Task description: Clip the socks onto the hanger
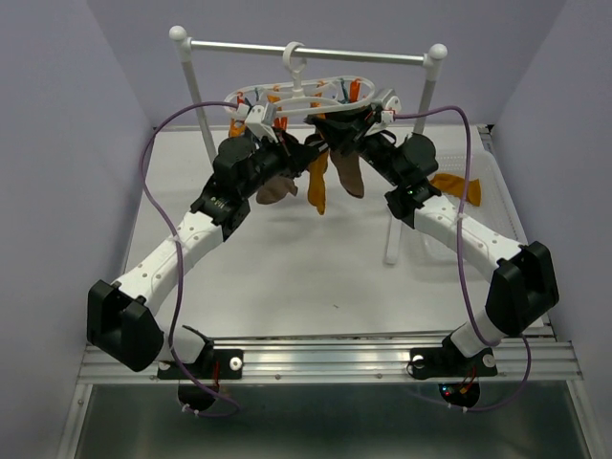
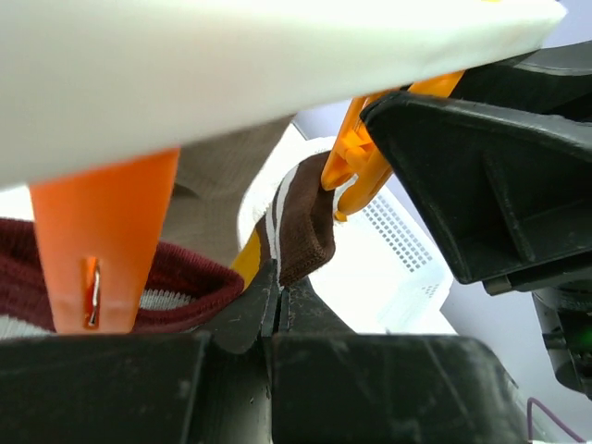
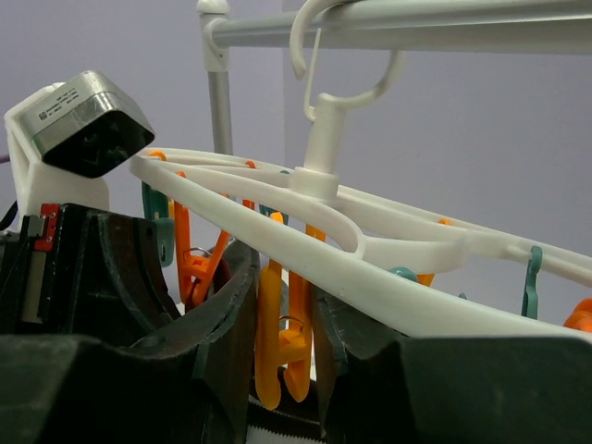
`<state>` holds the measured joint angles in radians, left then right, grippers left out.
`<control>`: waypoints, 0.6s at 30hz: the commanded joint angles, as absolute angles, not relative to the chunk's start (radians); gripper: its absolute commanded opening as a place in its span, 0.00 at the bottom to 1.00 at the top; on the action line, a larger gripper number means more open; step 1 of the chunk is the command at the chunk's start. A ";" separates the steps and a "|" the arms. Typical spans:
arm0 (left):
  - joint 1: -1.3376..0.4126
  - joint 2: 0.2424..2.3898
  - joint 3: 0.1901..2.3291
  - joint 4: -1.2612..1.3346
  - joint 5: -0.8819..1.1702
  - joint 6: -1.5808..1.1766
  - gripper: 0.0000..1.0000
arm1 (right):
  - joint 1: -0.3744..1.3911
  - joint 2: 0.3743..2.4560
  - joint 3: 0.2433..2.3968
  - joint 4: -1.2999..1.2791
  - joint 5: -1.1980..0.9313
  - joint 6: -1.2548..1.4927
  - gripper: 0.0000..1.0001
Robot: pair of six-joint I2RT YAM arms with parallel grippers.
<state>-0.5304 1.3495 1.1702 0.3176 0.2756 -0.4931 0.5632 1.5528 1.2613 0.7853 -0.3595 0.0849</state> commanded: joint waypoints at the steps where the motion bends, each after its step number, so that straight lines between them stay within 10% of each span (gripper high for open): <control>1: -0.514 1.302 1.161 0.400 0.366 -0.459 0.00 | 0.572 1.545 1.272 0.818 -0.471 0.074 0.01; 18: -0.506 1.348 1.183 0.405 0.488 -0.442 0.00 | 0.554 1.554 1.272 0.853 -0.548 0.091 0.01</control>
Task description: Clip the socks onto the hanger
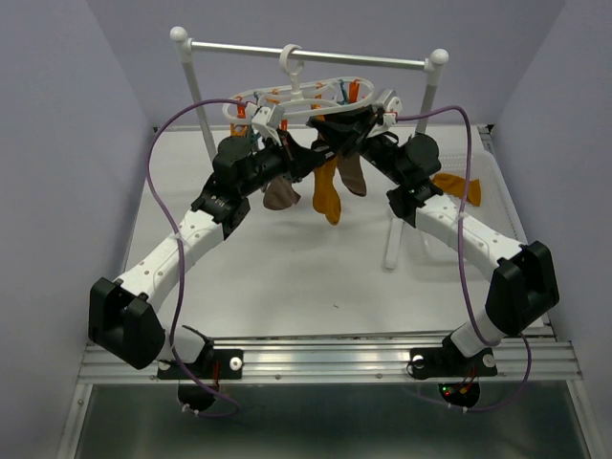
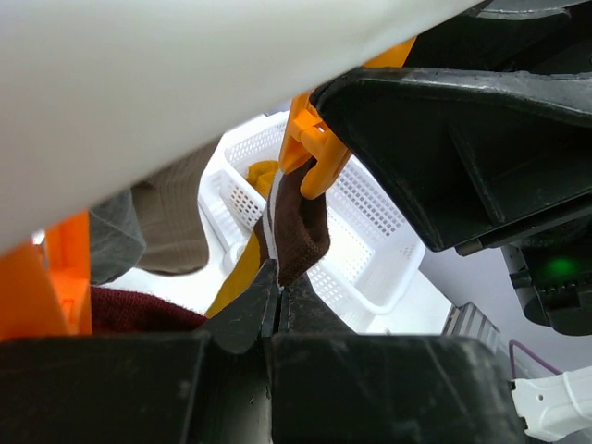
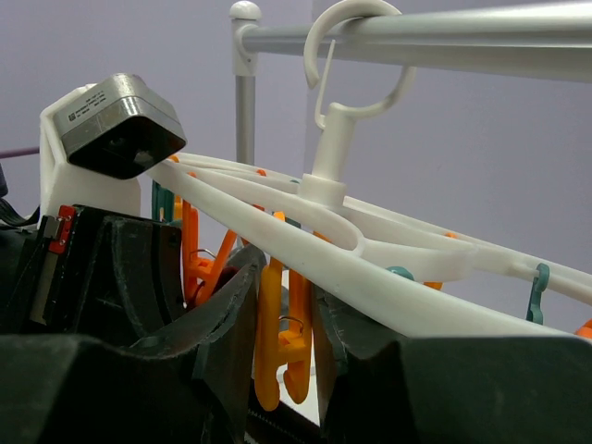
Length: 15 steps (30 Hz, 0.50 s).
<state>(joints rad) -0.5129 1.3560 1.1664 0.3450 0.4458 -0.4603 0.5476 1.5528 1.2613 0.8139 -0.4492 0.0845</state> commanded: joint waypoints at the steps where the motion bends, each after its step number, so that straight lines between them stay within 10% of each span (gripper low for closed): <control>1: -0.506 1.345 1.183 0.410 0.494 -0.443 0.00 | 0.554 1.555 1.273 0.853 -0.552 0.092 0.01; 15: -0.483 1.345 1.178 0.445 0.540 -0.462 0.00 | 0.535 1.542 1.258 0.853 -0.626 0.115 0.01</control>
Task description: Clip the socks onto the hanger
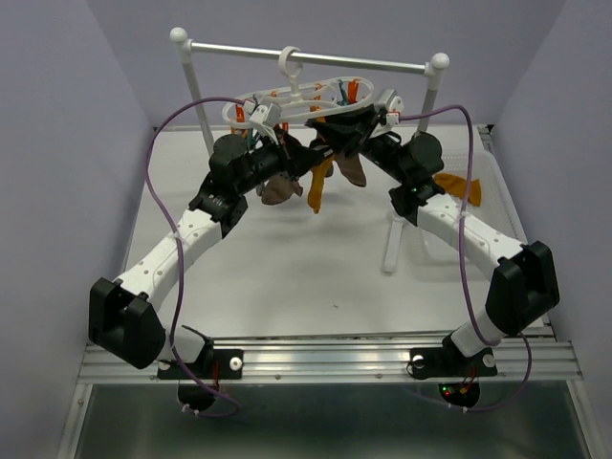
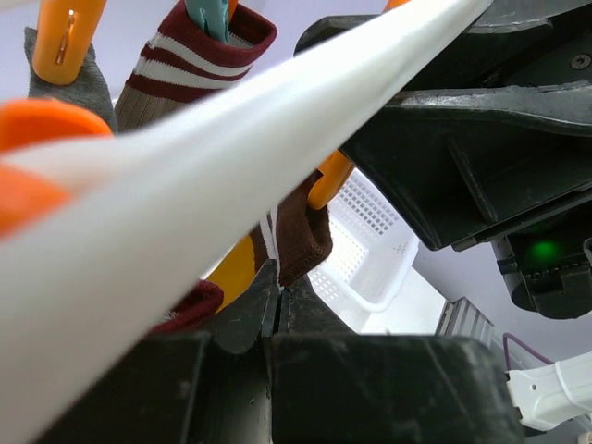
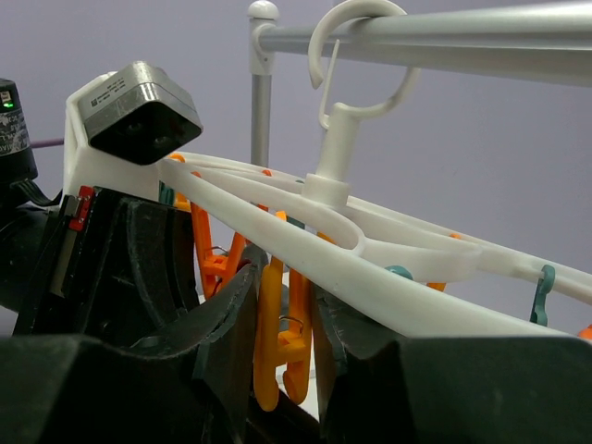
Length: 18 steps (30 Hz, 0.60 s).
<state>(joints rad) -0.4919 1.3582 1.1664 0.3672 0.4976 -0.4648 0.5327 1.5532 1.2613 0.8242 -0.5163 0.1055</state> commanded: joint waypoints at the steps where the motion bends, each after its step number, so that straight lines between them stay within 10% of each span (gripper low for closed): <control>1: -0.483 1.344 1.180 0.448 0.560 -0.456 0.00 | 0.535 1.545 1.259 0.853 -0.635 0.110 0.01; 18: -0.477 1.342 1.189 0.445 0.604 -0.416 0.00 | 0.506 1.546 1.266 0.877 -0.776 0.184 0.01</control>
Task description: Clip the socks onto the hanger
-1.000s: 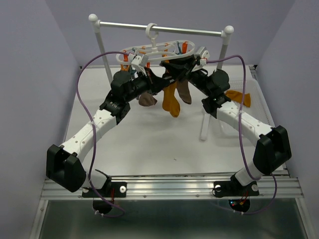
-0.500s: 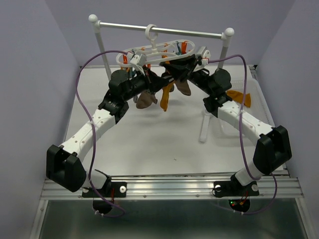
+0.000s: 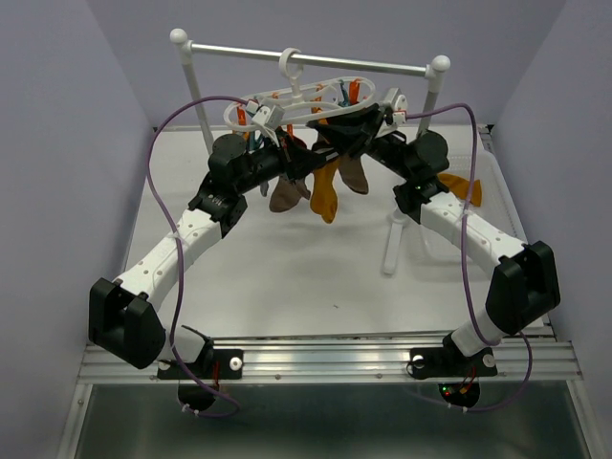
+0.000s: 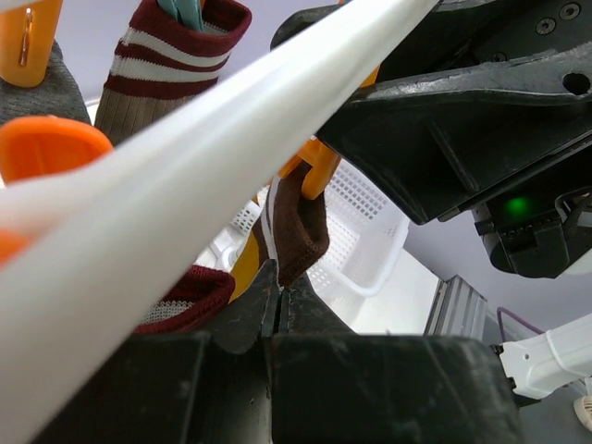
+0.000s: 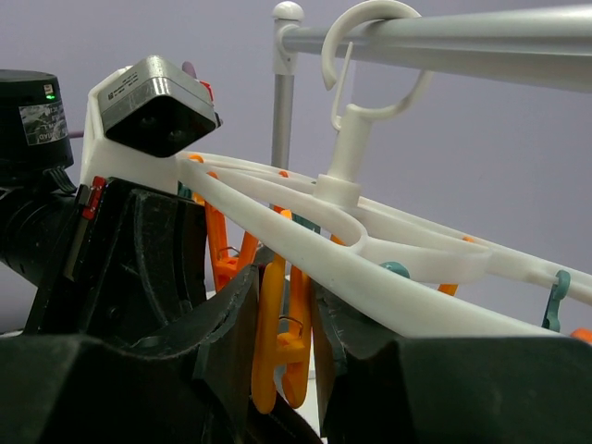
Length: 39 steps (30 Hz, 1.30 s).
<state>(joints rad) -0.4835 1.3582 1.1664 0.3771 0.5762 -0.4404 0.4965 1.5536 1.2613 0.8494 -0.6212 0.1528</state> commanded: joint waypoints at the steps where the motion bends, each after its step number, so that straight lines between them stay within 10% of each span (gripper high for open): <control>1: -0.474 1.342 1.192 0.445 0.607 -0.416 0.00 | 0.506 1.545 1.266 0.876 -0.776 0.187 0.01; 39: -0.471 1.312 1.175 0.574 0.660 -0.495 0.00 | 0.497 1.514 1.180 0.991 -0.818 0.262 0.02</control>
